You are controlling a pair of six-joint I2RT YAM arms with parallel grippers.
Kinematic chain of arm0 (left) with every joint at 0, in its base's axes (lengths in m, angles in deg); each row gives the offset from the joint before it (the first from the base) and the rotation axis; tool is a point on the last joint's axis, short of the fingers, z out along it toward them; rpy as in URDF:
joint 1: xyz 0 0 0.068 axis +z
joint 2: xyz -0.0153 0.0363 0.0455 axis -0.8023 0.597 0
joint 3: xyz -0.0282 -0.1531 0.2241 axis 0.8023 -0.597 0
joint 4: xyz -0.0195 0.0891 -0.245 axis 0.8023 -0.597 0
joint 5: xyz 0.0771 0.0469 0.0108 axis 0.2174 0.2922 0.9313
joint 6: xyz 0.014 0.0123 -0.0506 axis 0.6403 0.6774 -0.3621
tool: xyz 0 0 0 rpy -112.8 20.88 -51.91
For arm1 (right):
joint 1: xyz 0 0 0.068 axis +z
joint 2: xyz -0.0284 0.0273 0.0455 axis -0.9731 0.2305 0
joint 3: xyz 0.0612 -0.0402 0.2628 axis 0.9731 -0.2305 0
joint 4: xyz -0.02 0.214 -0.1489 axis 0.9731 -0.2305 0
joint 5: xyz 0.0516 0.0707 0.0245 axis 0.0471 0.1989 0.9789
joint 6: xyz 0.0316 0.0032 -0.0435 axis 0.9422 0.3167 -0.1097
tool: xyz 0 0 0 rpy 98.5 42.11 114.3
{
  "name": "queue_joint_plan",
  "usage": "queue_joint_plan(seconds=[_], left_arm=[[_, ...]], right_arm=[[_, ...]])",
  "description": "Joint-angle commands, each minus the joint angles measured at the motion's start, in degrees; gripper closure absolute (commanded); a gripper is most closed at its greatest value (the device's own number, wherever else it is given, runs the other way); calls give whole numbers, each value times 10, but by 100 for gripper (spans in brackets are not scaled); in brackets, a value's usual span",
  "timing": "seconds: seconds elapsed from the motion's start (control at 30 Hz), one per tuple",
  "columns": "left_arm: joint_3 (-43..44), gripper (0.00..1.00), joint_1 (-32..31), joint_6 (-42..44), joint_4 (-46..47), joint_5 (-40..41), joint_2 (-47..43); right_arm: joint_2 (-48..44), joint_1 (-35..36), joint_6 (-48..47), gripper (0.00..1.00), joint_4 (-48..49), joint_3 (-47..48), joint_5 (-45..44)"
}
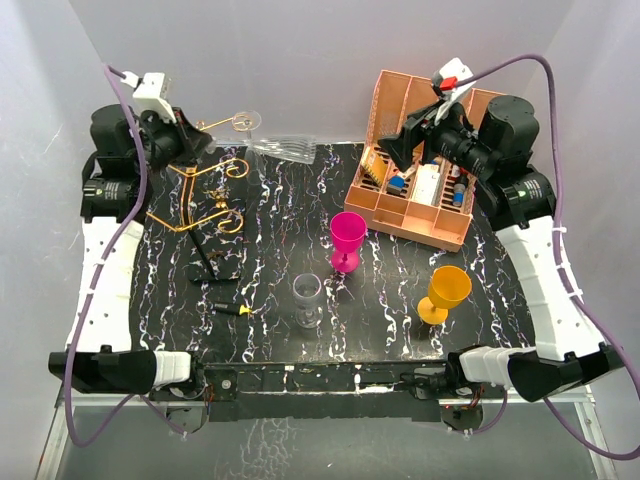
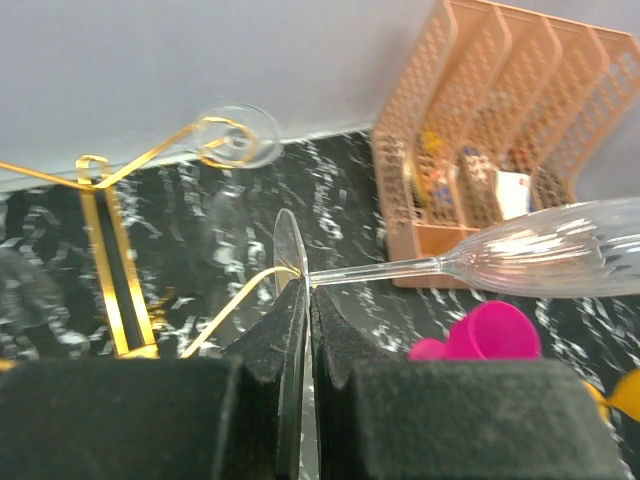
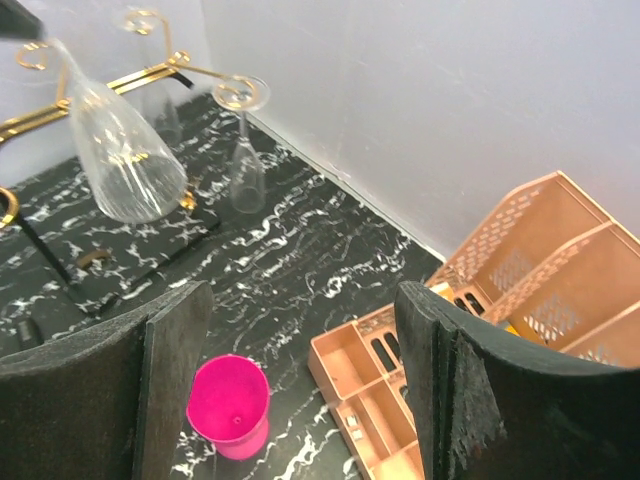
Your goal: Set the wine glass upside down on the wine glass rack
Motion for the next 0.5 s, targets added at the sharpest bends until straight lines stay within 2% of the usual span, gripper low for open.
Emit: queue_joint_plan(seconds=[0.0,0.27,0.47], left_arm=[[43,100,34,70,-39,79,-43],[126,100,107,167,-90,204,-63],[165,100,179,241,-99,334,-73]], right_arm=[[4,-2,-39,20,30,-31,-48],[14,-1,-86,20,51,-112,-48],[11,-1,-93,20,58,-162,-38]])
